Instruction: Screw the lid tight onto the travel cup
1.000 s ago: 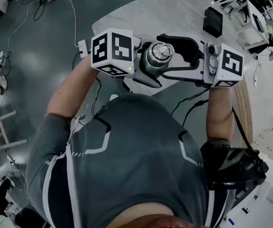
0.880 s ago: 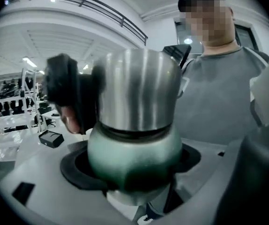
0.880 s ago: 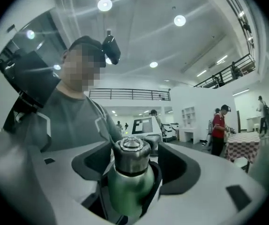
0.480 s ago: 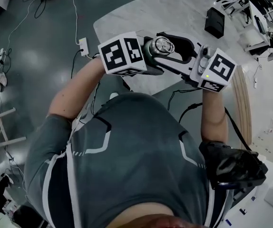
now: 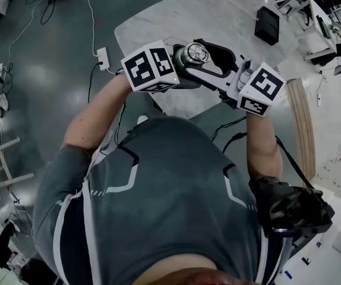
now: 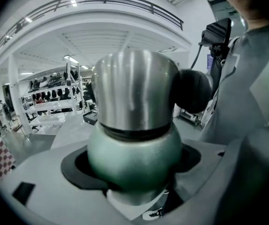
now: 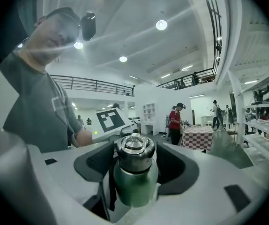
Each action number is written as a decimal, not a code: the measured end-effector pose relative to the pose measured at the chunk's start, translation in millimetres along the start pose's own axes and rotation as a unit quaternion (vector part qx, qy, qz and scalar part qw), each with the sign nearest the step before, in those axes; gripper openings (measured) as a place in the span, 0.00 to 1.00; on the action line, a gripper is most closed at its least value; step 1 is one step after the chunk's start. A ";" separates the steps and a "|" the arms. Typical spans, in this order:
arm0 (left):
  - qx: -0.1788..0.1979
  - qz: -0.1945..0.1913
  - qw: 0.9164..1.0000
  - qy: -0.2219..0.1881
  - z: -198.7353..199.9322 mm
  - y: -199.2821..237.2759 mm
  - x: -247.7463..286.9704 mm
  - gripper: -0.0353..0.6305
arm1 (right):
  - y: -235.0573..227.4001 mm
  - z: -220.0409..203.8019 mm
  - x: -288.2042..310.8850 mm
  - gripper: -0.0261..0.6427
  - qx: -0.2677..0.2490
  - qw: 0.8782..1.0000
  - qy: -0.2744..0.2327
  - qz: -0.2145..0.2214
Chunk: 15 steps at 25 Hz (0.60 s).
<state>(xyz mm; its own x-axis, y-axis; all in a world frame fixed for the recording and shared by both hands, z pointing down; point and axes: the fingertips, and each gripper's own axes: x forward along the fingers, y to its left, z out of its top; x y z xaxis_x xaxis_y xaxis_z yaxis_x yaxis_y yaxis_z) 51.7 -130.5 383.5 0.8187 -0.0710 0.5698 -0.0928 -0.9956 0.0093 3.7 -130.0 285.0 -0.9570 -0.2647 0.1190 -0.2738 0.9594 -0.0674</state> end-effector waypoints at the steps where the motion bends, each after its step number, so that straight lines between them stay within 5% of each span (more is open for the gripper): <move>1: -0.003 -0.001 1.000 -0.009 -0.8 1.5 -3.6 0.65 | 0.8 2.1 0.0 0.47 0.003 1.000 -0.002 0.001; 10: -0.046 0.090 0.992 -0.073 -2.2 54.4 -33.2 0.65 | -36.8 7.4 -31.9 0.44 -0.001 0.994 -0.020 -0.103; 15: -0.065 0.130 0.984 -0.100 -3.0 79.4 -40.2 0.65 | -69.1 5.0 -60.3 0.23 0.041 0.979 -0.033 -0.196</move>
<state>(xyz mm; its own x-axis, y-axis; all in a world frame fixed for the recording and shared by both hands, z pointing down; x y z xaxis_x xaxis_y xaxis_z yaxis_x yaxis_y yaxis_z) 9.7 -206.5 363.7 0.8520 -0.3450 0.3938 -0.3741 -0.9274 -0.0031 79.8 -180.8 277.5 -0.7799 -0.6196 0.0882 -0.6259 0.7724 -0.1084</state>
